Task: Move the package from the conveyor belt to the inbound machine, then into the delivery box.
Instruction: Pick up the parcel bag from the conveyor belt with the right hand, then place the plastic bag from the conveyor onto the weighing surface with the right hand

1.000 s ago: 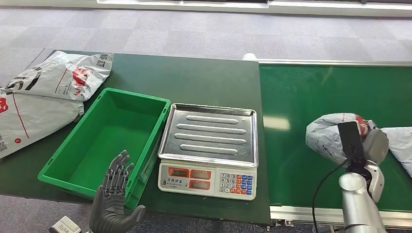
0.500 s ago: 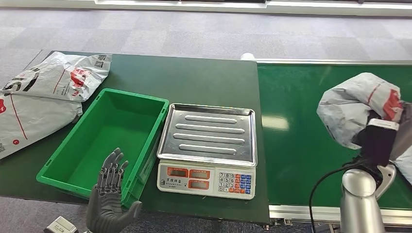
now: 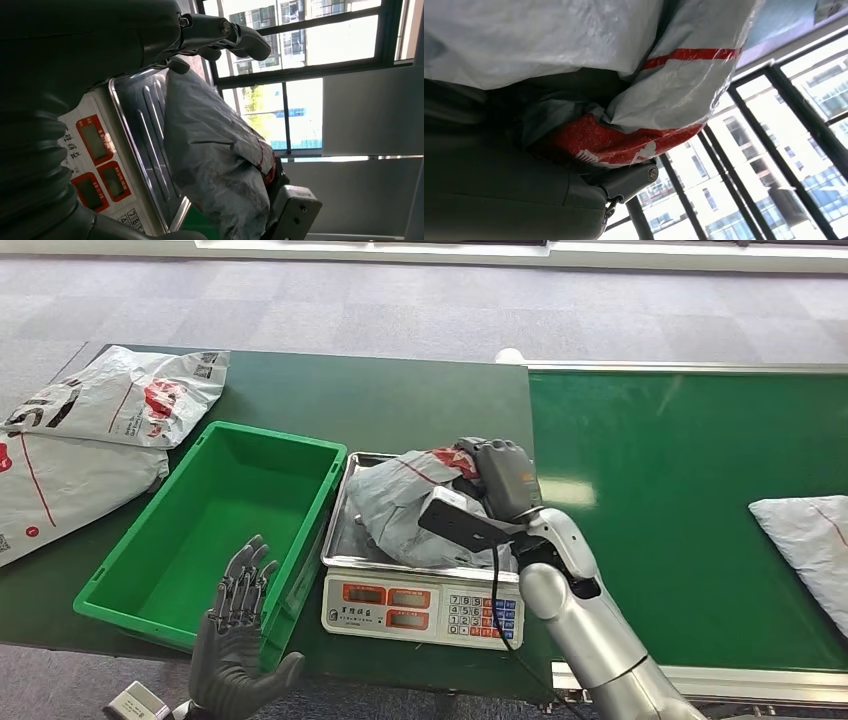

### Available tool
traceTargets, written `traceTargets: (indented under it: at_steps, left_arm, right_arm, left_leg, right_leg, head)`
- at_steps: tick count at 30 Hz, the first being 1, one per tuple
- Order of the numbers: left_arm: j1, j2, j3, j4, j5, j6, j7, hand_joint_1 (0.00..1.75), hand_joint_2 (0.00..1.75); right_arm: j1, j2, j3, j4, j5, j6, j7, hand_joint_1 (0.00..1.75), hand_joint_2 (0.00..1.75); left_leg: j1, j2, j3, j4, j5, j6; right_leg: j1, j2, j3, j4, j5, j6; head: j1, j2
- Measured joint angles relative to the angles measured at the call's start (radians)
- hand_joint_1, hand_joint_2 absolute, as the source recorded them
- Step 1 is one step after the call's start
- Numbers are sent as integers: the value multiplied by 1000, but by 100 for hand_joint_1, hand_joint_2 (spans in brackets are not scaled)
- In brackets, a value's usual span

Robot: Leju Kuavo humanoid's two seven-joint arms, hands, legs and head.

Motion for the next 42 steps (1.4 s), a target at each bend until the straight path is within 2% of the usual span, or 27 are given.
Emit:
traceTargets:
  at_steps: [3,4,6,8,11,15,20,23,26,28,35,42]
  left_arm:
    - [-6,4,-9,5,6,6,3,0,175]
    - [-7,5,-10,5,7,10,5,0,175]
    - [-8,7,-11,4,8,20,13,0,175]
    - [-7,9,-11,-2,6,29,25,0,175]
    - [-2,9,-9,-18,-2,38,38,0,175]
    - [3,9,-3,-38,-28,53,55,0,175]
    - [2,6,9,-56,-89,79,78,0,175]
    - [-5,0,24,-65,-175,118,131,0,175]
    - [-37,-5,44,-57,-260,163,210,0,175]
    - [-72,-6,55,-35,-288,184,237,0,175]
    - [-219,-2,44,80,-418,268,333,0,175]
    - [-370,-8,-45,214,-523,360,442,0,175]
  right_arm:
    - [-41,33,51,62,26,10,51,19,175]
    - [-53,40,62,83,51,16,86,0,175]
    - [-74,51,80,136,122,21,170,0,175]
    - [-99,63,87,213,169,-1,210,0,175]
    - [-126,79,88,326,175,-49,190,0,175]
    - [-142,93,85,410,170,-57,180,0,175]
    - [-151,104,76,442,149,-43,168,0,175]
    - [-144,111,57,432,73,-39,113,0,175]
    - [-104,120,15,351,-94,-20,21,0,175]
    - [-69,121,-11,263,-176,-18,0,0,175]
    - [90,80,-83,-58,-381,-72,-1,0,175]
    - [284,34,-162,-287,-523,-13,39,0,175]
  left_leg:
    - [1,-1,-1,0,0,0]
    - [1,-2,-1,0,0,0]
    - [1,-1,-1,0,0,0]
    - [1,-1,-1,0,0,0]
    - [0,-1,0,0,0,0]
    - [0,-1,0,0,0,0]
    - [0,-1,1,0,0,-1]
    - [0,-1,1,0,1,-1]
    - [1,-1,0,0,1,-1]
    - [0,-2,0,0,1,-1]
    - [0,-2,-2,1,1,-1]
    - [-1,-5,-3,2,1,-1]
  right_leg:
    - [0,-1,0,0,0,0]
    - [0,-1,0,0,0,0]
    - [-1,-1,0,0,0,0]
    - [-1,-1,0,0,0,0]
    - [-1,-1,0,0,0,0]
    - [0,-1,0,0,1,0]
    - [0,0,0,0,1,0]
    - [0,0,0,0,1,0]
    - [0,0,-1,0,1,-1]
    - [0,-1,-1,0,1,-1]
    - [-1,-1,-2,0,1,0]
    - [-1,-4,-2,-1,1,0]
  head:
    - [0,0]
    - [0,0]
    - [0,0]
    - [0,0]
    - [0,0]
    - [0,0]
    - [0,0]
    - [0,0]
    - [0,0]
    - [0,0]
    - [0,0]
    - [0,0]
